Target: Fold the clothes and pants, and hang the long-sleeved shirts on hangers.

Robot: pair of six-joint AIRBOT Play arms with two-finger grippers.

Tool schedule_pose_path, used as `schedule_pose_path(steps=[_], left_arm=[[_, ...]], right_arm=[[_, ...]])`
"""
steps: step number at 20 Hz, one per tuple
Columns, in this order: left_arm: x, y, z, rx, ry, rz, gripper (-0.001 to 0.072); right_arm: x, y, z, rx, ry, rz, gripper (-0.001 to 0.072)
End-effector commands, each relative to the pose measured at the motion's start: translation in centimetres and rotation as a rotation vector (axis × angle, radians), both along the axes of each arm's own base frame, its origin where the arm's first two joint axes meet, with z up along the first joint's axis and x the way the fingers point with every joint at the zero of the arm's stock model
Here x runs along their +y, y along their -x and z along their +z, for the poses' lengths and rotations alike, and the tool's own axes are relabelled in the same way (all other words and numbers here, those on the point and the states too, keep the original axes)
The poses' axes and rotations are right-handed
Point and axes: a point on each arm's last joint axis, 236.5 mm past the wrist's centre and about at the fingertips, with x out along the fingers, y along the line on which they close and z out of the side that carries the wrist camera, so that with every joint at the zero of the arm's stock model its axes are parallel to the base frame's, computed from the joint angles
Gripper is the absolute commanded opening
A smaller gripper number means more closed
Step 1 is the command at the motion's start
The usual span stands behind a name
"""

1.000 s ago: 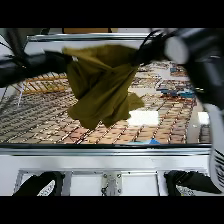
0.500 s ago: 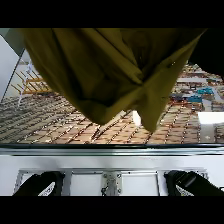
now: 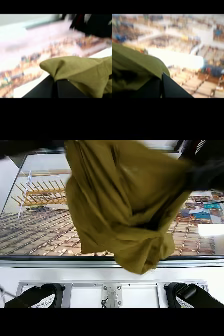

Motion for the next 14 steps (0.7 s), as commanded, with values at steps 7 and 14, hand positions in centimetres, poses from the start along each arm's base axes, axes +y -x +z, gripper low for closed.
schedule_pose_path(steps=[7,14], left_arm=[[-0.7,-5.5,-27.0,0.656,-0.120,0.083,0.0640],[3.5,-2.6,-36.8,0.869,-0.154,0.170,0.0622]], right_arm=[[-1.2,-0.2,-22.1,0.436,0.083,-0.126,0.0011],[-0.7,-0.2,-22.8,0.471,0.046,-0.123,0.0013]])
